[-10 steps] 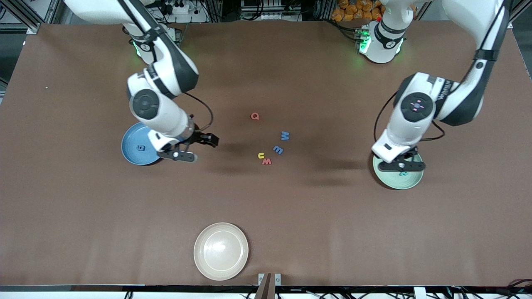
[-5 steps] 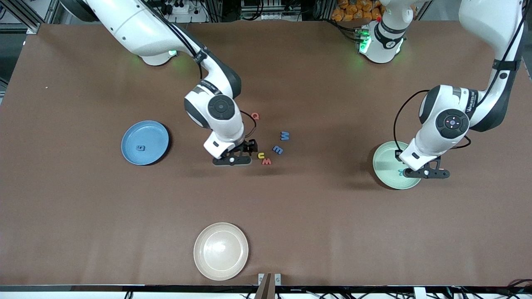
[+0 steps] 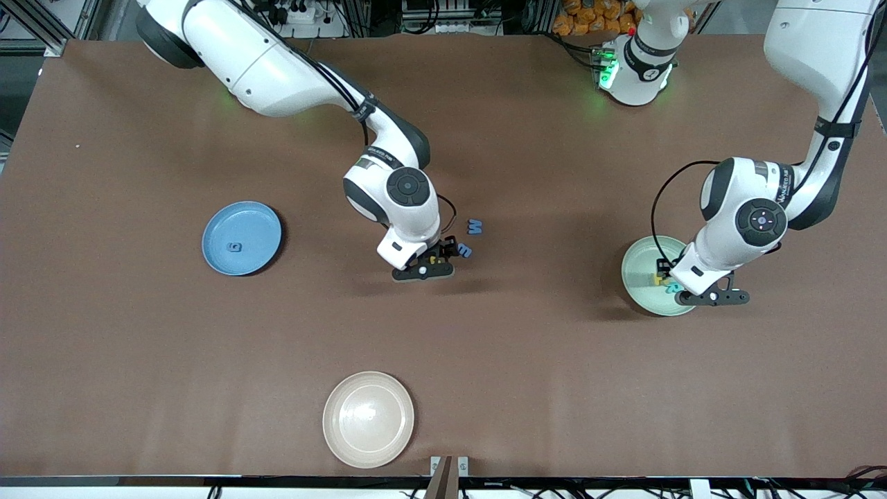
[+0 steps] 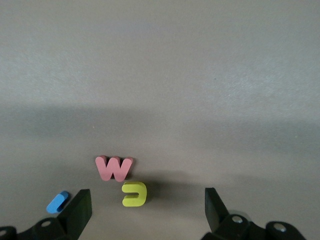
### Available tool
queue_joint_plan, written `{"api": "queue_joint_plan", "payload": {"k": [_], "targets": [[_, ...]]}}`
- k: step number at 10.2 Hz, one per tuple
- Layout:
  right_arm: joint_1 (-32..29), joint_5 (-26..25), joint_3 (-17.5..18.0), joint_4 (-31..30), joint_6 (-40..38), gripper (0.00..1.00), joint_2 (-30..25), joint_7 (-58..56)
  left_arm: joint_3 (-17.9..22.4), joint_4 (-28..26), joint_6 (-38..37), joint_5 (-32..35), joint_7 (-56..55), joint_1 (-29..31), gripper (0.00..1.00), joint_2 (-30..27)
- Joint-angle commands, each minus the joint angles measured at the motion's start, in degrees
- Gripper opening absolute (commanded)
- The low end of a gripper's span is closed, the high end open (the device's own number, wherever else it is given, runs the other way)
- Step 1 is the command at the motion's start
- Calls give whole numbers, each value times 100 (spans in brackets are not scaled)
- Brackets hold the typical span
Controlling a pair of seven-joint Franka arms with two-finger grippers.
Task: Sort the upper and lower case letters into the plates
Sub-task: 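Drop the yellow H on the green plate while the right gripper reaches u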
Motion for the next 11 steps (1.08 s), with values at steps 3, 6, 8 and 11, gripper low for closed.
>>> {"api": "queue_joint_plan", "payload": {"k": [3, 6, 8, 11], "targets": [[123, -200, 52, 190, 43, 100, 325, 317, 67, -32, -261, -462, 92, -209, 100, -465], [159, -156, 52, 181, 51, 100, 387, 335, -64, -15, -473, -647, 66, -402, 100, -808], [159, -155, 52, 172, 121, 90, 422, 335, -276, 64, -473, -848, 57, -429, 100, -897], [159, -173, 52, 146, 131, 89, 457, 335, -346, 248, -473, -911, 31, -744, 100, -888]]}}
